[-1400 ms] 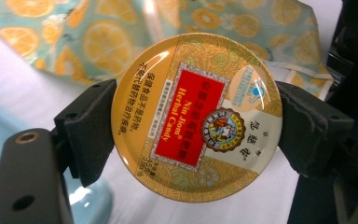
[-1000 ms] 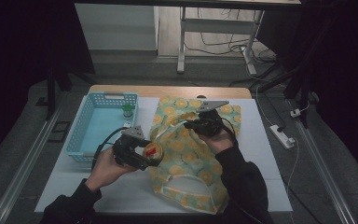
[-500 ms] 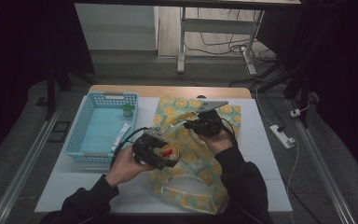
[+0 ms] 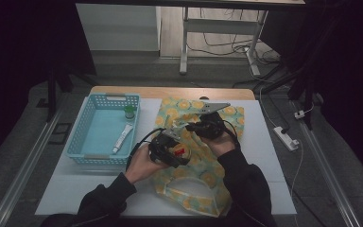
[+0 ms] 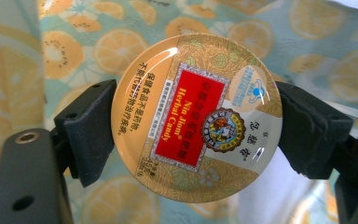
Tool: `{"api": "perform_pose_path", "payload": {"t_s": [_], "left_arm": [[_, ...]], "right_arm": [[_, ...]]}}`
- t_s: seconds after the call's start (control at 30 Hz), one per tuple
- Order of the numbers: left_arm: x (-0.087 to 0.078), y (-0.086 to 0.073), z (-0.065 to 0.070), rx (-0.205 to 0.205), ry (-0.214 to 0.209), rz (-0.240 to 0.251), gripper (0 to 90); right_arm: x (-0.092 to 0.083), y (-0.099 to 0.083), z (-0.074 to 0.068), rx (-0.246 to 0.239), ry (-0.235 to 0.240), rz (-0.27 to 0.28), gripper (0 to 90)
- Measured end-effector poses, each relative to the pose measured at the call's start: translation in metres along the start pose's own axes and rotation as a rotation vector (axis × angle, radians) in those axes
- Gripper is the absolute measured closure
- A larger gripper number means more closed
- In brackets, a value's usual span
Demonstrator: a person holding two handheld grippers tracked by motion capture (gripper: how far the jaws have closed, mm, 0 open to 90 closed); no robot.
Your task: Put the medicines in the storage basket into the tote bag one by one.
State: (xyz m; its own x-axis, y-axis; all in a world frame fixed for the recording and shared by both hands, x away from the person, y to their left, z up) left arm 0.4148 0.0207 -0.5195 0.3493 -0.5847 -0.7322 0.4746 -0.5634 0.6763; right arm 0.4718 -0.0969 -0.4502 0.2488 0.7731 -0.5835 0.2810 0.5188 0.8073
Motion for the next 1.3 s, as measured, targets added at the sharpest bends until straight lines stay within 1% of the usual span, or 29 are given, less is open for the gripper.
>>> {"api": "perform_pose_path", "payload": {"t_s": [0.1, 0.17, 0.2, 0.23, 0.4, 0.53, 0.6, 0.77, 0.83, 1.1, 1.17, 1.2, 1.23, 1.3], "left_arm": [[0.008, 0.0, -0.006, -0.003, 0.027, -0.012, 19.8], [0.011, 0.0, -0.008, -0.007, 0.032, -0.013, 19.8], [0.015, 0.0, -0.013, -0.007, 0.052, -0.019, 19.8], [0.017, 0.0, -0.014, -0.015, 0.055, -0.018, 19.8], [0.026, 0.0, -0.025, -0.021, 0.078, -0.017, 19.8], [0.033, 0.0, -0.032, -0.014, 0.098, -0.021, 19.8], [0.036, 0.0, -0.035, -0.014, 0.101, -0.021, 19.8], [0.045, 0.0, -0.037, -0.006, 0.074, -0.009, 19.7], [0.048, 0.0, -0.037, -0.007, 0.078, -0.009, 19.7], [0.056, 0.001, -0.039, -0.005, 0.069, -0.009, 19.5], [0.057, 0.001, -0.038, -0.011, 0.072, -0.007, 19.3], [0.057, 0.001, -0.038, -0.015, 0.077, -0.01, 19.0], [0.057, 0.001, -0.038, -0.01, 0.083, -0.013, 18.5], [0.055, 0.002, -0.037, -0.018, 0.079, -0.006, 17.3]], "right_arm": [[0.001, -0.001, 0.001, -0.007, 0.001, -0.004, 90.0], [0.002, -0.002, 0.001, -0.003, 0.0, -0.008, 90.0], [0.002, -0.003, 0.002, 0.001, 0.0, -0.01, 90.0], [0.003, -0.003, 0.002, 0.001, -0.001, -0.012, 90.0], [0.004, -0.005, 0.005, 0.009, -0.007, -0.018, 90.0], [0.006, -0.007, 0.006, 0.013, -0.013, -0.02, 90.0], [0.007, -0.008, 0.007, 0.015, -0.016, -0.022, 90.0], [0.009, -0.01, 0.009, 0.018, -0.021, -0.024, 90.0], [0.009, -0.01, 0.01, 0.019, -0.022, -0.026, 90.0], [0.01, -0.012, 0.011, 0.024, -0.026, -0.029, 90.0], [0.01, -0.013, 0.012, 0.024, -0.027, -0.031, 90.0], [0.01, -0.013, 0.012, 0.026, -0.027, -0.031, 90.0], [0.009, -0.013, 0.012, 0.026, -0.028, -0.032, 90.0], [0.009, -0.013, 0.013, 0.028, -0.029, -0.029, 90.0]]}}
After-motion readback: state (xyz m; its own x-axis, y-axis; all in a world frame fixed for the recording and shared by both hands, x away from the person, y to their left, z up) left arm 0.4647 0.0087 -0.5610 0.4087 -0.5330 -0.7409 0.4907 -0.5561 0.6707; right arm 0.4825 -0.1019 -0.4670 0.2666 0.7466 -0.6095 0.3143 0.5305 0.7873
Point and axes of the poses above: each handheld gripper's, and its own axes: x roughly forward along the jaws, y roughly out of its top, z roughly to its right, the point moved 5 cm from there along x, roughly forward along the jaws, and after that the axes turned 7 degrees about y, right-handed, at the moved point
